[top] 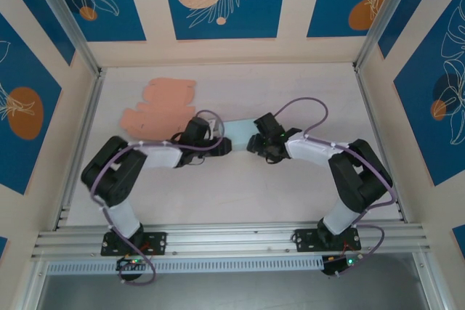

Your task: Fold the paper box

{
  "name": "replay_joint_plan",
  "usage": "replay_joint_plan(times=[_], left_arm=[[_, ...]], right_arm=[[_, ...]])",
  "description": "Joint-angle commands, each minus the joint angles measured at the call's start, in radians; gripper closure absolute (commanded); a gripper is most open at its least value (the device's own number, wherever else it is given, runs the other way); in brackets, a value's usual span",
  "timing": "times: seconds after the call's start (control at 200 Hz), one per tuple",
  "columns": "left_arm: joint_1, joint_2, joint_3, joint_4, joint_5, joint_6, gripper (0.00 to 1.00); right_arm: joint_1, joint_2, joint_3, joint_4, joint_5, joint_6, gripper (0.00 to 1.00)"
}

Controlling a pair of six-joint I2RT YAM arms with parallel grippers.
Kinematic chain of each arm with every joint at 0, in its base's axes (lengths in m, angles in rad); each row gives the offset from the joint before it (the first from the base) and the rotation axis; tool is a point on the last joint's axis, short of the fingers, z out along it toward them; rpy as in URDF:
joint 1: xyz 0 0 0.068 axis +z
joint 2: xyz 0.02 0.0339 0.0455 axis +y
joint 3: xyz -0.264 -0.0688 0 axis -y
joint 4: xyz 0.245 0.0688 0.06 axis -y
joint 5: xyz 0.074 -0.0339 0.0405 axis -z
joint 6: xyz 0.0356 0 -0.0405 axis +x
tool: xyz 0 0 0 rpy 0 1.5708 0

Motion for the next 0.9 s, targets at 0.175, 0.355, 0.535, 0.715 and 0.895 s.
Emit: replay_joint_plan(times=[0.175, 0.355, 0.535, 0.715, 0.895], left_arm=[[-0.022, 0.291, 0.413, -0.022, 0.096, -0.036, 0.50], [-0.051, 0.378, 0.550, -0.059, 0.119, -0.061, 0.50], [-0.004, 0.277, 0.541, -0.113, 0.094, -0.047, 0.42], [0.106, 0.050, 0.412, -0.149, 0.050, -0.005, 0.29], [0.271, -0.212, 0.156, -0.120, -0.035, -0.018, 0.00]], right_arm=[[-0.183, -0.049, 0.006, 0.031, -0.126, -0.129, 0.41], [-0.238, -0.105, -0.004, 0.005, -0.127, -0.145, 0.41], [-0.236, -0.265, -0.058, -0.063, -0.085, -0.143, 0.39], [-0.157, -0.402, -0.068, -0.161, -0.017, -0.138, 0.33], [0.022, -0.348, 0.036, -0.202, 0.052, -0.131, 0.31]])
